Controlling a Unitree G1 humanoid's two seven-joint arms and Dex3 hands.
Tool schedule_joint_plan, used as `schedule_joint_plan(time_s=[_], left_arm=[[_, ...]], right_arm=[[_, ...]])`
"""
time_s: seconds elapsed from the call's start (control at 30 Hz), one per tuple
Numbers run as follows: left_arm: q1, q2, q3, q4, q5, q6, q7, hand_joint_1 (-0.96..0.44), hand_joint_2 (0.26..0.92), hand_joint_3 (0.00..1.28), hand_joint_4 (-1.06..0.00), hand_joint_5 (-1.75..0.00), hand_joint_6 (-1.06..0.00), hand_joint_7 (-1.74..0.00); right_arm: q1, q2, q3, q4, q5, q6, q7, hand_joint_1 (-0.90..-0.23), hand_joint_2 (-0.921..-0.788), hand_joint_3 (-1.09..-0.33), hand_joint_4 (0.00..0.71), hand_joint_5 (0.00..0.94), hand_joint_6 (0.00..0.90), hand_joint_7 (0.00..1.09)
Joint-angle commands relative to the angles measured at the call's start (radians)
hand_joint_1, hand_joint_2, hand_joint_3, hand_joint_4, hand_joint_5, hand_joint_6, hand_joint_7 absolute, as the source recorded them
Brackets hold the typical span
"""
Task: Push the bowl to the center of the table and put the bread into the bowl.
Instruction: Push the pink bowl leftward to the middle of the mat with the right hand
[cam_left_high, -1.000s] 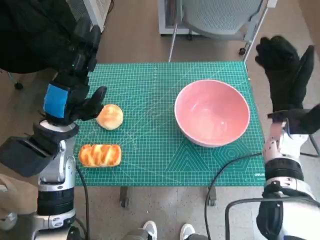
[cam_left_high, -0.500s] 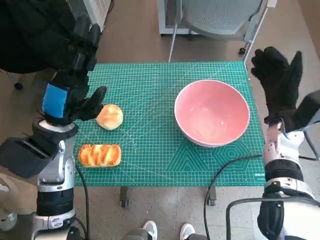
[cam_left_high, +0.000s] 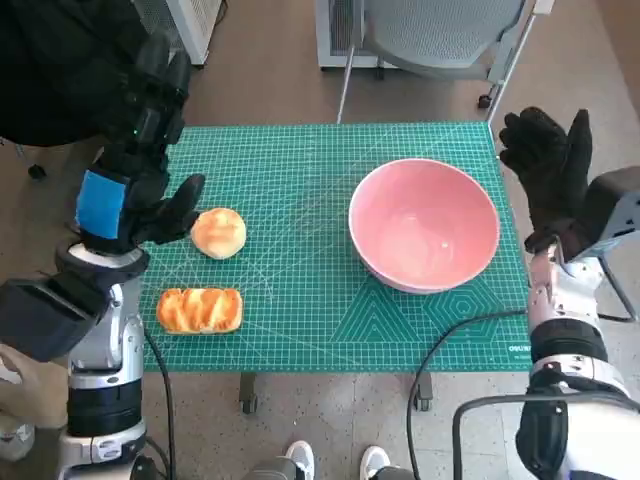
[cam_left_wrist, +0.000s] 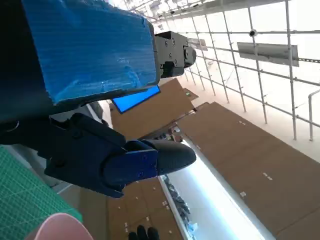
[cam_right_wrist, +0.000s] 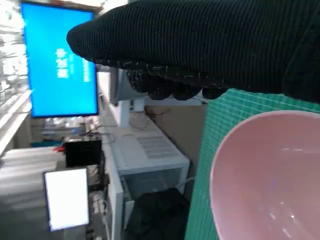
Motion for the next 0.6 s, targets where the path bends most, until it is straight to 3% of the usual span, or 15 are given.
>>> schedule_joint_plan(time_s=[0.03,0.6], left_arm=[[0.012,0.015,0.011,-0.022,-0.015,0.012,-0.007,-0.62,0.921,0.53,0.00,0.00,0.00,-0.09],[0.030,0.034,0.028,-0.028,-0.021,0.011,-0.021,-0.62,0.921,0.52,0.00,0.00,0.00,-0.09]], right_arm=[[0.037,0.006,-0.012,0.017,-0.005,0.040,-0.020,-0.729,-0.921,-0.984,0.309,0.024,0.342,0.06],[0.047,0.022,-0.041,0.019,-0.001,0.086,-0.027,-0.723,-0.921,-0.983,0.330,0.017,0.357,0.06]])
